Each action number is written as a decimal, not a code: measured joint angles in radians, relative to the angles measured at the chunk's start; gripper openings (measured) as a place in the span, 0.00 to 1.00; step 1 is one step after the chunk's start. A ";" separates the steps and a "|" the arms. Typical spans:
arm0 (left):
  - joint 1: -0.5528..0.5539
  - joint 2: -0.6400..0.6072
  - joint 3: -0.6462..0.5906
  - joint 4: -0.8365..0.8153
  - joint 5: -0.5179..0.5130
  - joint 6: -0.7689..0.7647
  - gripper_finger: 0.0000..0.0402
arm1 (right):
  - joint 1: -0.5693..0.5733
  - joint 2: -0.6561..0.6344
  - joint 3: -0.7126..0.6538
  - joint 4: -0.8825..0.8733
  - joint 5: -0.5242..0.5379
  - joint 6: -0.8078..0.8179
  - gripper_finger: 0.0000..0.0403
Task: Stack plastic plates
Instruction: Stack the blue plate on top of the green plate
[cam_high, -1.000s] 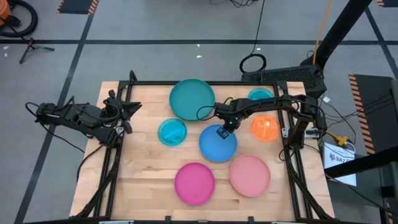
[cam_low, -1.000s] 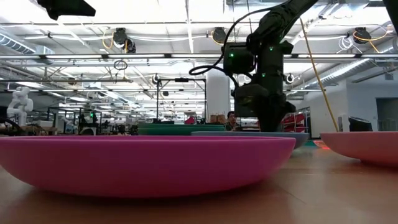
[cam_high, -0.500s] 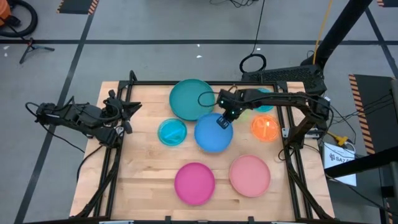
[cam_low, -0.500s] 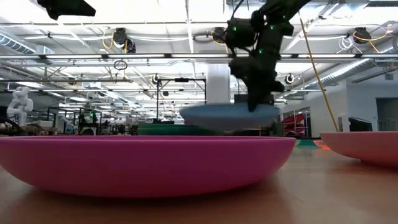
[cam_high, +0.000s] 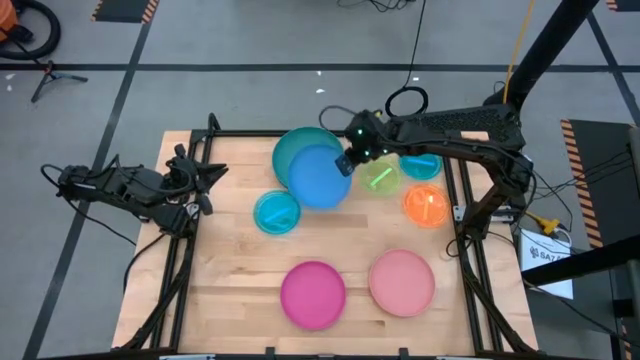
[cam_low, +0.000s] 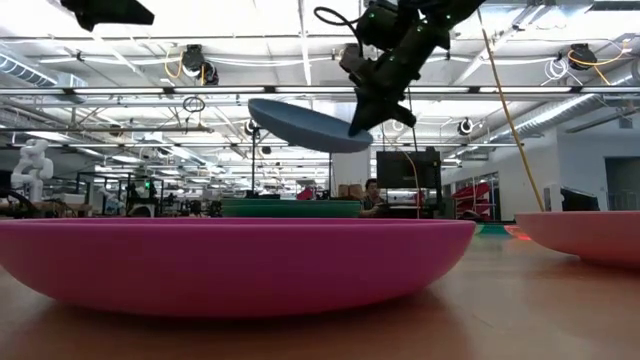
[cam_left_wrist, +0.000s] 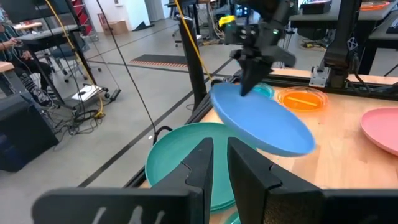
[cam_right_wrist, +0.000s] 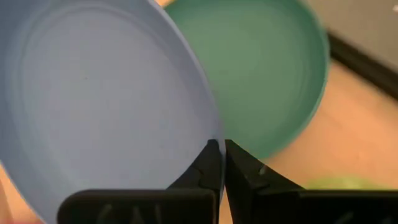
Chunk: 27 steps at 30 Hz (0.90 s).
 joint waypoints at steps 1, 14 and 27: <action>0.000 0.000 0.000 0.003 0.000 0.006 0.14 | -0.011 0.000 0.000 0.024 0.000 0.000 0.00; 0.000 0.000 0.000 0.020 0.000 0.058 0.14 | -0.100 0.104 0.000 0.255 -0.004 0.029 0.00; 0.000 0.000 0.000 0.022 -0.001 0.075 0.14 | -0.170 0.225 0.000 0.297 0.005 0.078 0.03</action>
